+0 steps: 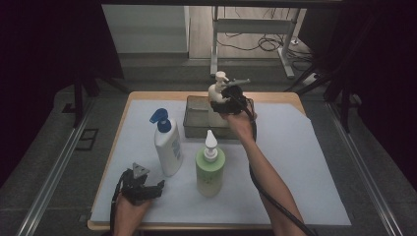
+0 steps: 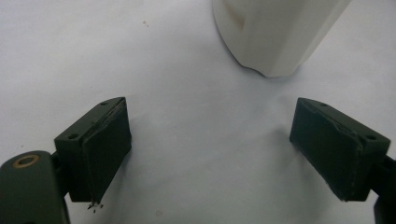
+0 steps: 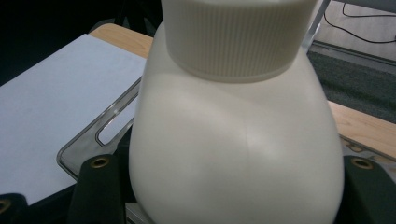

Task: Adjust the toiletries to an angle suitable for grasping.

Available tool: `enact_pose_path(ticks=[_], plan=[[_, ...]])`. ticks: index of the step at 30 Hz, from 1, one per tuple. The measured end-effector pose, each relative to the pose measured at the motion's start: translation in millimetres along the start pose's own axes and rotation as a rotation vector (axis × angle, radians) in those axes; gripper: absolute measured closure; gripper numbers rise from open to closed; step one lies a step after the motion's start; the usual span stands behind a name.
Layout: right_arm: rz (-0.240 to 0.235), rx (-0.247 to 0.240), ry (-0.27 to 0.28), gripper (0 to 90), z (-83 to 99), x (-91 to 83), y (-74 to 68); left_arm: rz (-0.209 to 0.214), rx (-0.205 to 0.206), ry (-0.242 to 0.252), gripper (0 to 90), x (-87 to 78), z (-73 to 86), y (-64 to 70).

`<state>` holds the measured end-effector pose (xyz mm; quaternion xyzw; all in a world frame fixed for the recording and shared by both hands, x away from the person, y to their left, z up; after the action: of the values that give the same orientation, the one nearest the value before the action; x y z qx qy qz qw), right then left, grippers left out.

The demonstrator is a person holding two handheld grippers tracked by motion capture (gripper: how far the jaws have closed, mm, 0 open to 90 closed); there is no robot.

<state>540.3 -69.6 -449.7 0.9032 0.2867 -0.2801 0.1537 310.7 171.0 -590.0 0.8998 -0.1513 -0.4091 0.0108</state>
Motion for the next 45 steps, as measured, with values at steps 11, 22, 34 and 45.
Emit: enact_pose_path(ticks=[11, 22, 34, 45], plan=[[-0.011, -0.005, -0.013, 36.4, 12.3, 5.4, -4.3, 0.000, 0.001, 0.000, 12.2, 0.1, 0.0, 0.0], [-0.010, -0.026, 0.003, 35.0, 14.3, 5.3, -5.6, 0.000, 0.000, 0.001, 12.2, 0.1, 0.0, 0.0], [-0.038, -0.053, -0.017, 32.3, 26.2, 4.7, -6.2, 0.000, 0.000, 0.000, 12.2, 0.0, 0.0, 0.0], [-0.054, -0.056, -0.010, 33.9, 35.8, -7.3, -6.4, -0.001, -0.001, 0.002, 12.2, 0.0, 0.1, 0.1]])
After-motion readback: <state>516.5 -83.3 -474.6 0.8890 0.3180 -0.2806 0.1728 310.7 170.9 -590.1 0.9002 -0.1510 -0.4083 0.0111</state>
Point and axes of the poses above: each handheld gripper's, and its own axes: x roughly forward along the jaws, z roughly out of its underside, y roughly to its right, the point moved 9 cm from there along x, roughly forward along the jaws, and after that the axes turned 10 degrees about -x, right-handed, at the moved point
